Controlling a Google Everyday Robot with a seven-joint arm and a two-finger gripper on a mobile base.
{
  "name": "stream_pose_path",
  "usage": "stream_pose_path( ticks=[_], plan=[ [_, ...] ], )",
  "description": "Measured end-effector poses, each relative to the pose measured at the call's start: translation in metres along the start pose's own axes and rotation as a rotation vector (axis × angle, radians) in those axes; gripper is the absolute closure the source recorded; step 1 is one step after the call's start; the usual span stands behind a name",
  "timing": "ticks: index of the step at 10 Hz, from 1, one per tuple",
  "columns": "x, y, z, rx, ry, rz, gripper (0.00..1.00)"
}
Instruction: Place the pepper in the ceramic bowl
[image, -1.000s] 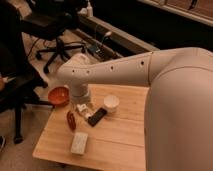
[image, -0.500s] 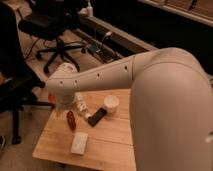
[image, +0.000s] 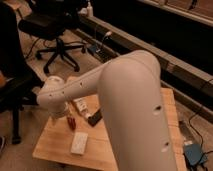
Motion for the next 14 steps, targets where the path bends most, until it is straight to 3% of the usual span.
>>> stream_pose_path(
  ticks=[3,7,8,10,14],
  plan=[
    [-0.006,-0.011,0.029,0.110,0.087,-0.052,0.35],
    [-0.013,-0.023,0.051,0.196,0.193,-0.084,0.35],
    [-0.011,-0.029,0.057,0.188,0.214,-0.062,0.35],
    [-0.005,-0.050,0.070,0.111,0.242,0.035,0.35],
    [-0.004,-0.076,0.071,0.015,0.248,0.135,0.35]
  ],
)
